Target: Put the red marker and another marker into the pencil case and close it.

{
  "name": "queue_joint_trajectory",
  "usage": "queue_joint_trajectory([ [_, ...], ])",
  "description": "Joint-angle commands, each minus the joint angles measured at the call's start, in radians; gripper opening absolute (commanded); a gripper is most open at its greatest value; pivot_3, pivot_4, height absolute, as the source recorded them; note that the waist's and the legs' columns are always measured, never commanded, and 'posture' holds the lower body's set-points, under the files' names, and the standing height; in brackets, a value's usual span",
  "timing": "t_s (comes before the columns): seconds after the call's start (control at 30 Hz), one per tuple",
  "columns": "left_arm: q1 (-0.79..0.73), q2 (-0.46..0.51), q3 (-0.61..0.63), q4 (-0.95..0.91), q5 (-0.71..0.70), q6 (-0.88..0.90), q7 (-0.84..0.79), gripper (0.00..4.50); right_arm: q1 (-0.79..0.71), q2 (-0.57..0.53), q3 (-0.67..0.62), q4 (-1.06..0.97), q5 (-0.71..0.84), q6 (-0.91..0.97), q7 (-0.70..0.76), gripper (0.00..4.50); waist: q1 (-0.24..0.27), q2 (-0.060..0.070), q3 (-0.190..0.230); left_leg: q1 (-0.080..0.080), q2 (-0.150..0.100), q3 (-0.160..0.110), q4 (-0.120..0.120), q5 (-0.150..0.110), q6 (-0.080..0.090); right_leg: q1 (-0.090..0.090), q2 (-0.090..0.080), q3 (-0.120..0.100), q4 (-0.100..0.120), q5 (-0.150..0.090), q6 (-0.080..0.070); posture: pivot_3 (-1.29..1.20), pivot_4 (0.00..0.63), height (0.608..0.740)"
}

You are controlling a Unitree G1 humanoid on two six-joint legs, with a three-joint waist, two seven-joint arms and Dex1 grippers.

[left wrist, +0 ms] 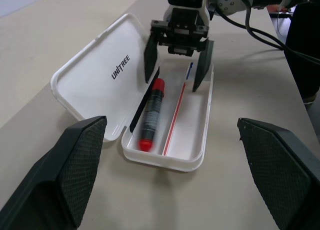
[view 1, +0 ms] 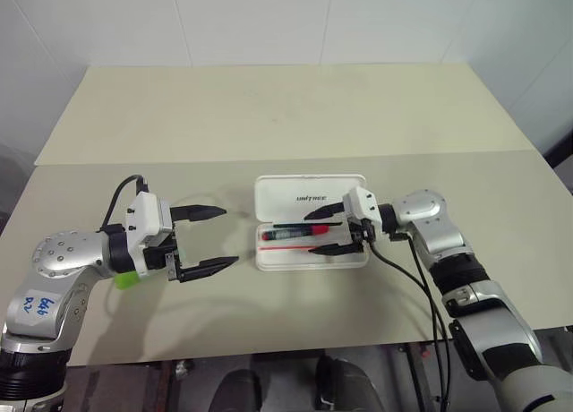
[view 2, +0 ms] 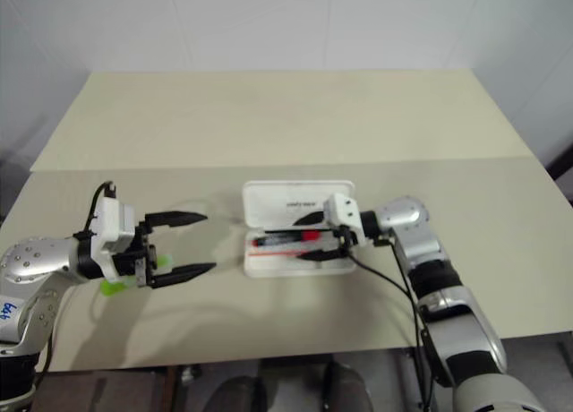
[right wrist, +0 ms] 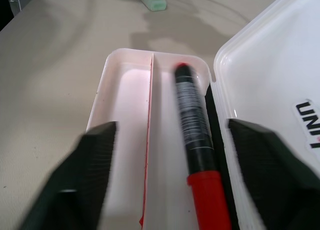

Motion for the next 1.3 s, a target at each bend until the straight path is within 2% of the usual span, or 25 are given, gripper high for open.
queue_joint_trajectory([
  [0.03, -0.005, 0.005, 0.011, -0.027, -0.019, -0.005, 0.01, 4.5, -0.004, 0.003, -0.038, -0.079, 0.052, 0.022, 0.013, 4.48, 0.0, 0.0, 0.0, 0.0, 0.0, 0.0, 0.0, 0.0, 0.0, 0.0, 0.0, 0.0, 0.0, 0.0, 0.0, 0.0, 0.15, 0.74],
  [0.27, 0.055, -0.002, 0.05, -0.065, -0.022, -0.004, 0.052, 4.5, 0.099, -0.057, -0.075, -0.418, 0.236, 0.274, 0.04, 4.48, 0.003, 0.0, 0.0, 0.0, 0.001, 0.0, 0.0, 0.0, -0.001, -0.002, 0.0, 0.0, 0.002, 0.0, 0.0, 0.0, 0.15, 0.74],
  [0.4, 0.179, -0.021, 0.157, -0.103, -0.02, -0.02, 0.106, 4.5, 0.141, -0.124, -0.123, -0.554, 0.317, 0.401, 0.012, 4.48, 0.003, 0.0, 0.0, -0.002, 0.001, 0.0, 0.0, -0.002, -0.001, -0.003, 0.0, 0.0, 0.002, 0.0, 0.0, 0.0, 0.15, 0.74],
  [0.53, 0.377, -0.057, 0.331, -0.115, -0.004, -0.062, 0.125, 4.5, 0.139, -0.2, -0.206, -0.59, 0.356, 0.474, -0.022, 4.48, 0.0, 0.0, 0.0, 0.0, 0.002, 0.003, -0.001, -0.003, 0.0, -0.003, 0.0, -0.001, 0.001, 0.0, 0.0, 0.0, 0.15, 0.74],
  [0.63, 0.43, -0.064, 0.379, -0.103, 0.0, -0.094, 0.13, 4.5, 0.136, -0.221, -0.226, -0.583, 0.355, 0.48, -0.029, 4.48, 0.006, -0.002, -0.001, 0.0, 0.003, 0.006, -0.001, -0.004, 0.0, -0.003, 0.0, -0.001, 0.0, -0.001, -0.002, 0.0, 0.15, 0.74],
  [0.73, 0.486, -0.07, 0.438, -0.008, 0.028, -0.17, 0.104, 4.5, 0.12, -0.246, -0.255, -0.5, 0.318, 0.431, -0.025, 4.48, 0.007, -0.004, -0.002, 0.001, 0.003, 0.006, 0.0, -0.004, 0.0, -0.002, 0.0, -0.001, 0.0, -0.001, -0.003, 0.0, 0.15, 0.74],
  [0.93, 0.512, -0.028, 0.437, 0.171, 0.089, -0.309, 0.029, 4.5, 0.119, -0.259, -0.253, -0.45, 0.304, 0.374, 0.013, 4.48, 0.001, -0.005, -0.003, 0.002, 0.005, 0.012, 0.0, -0.004, 0.001, -0.005, 0.001, -0.001, 0.001, -0.002, -0.004, 0.0, 0.15, 0.74],
  [1.07, 0.446, 0.028, 0.393, 0.379, 0.124, -0.375, -0.025, 4.5, 0.107, -0.272, -0.252, -0.417, 0.298, 0.318, 0.072, 4.48, 0.003, -0.005, -0.002, 0.002, 0.005, 0.014, -0.001, -0.005, 0.001, -0.007, 0.0, -0.001, 0.003, -0.002, -0.004, 0.0, 0.15, 0.74],
  [1.3, 0.32, 0.076, 0.311, 0.563, 0.155, -0.427, -0.069, 4.5, 0.138, -0.3, -0.231, -0.467, 0.318, 0.32, 0.137, 4.48, 0.002, -0.005, -0.003, 0.003, 0.005, 0.019, -0.001, -0.008, 0.003, -0.009, -0.001, -0.003, 0.005, -0.002, -0.004, 0.0, 0.15, 0.74],
])
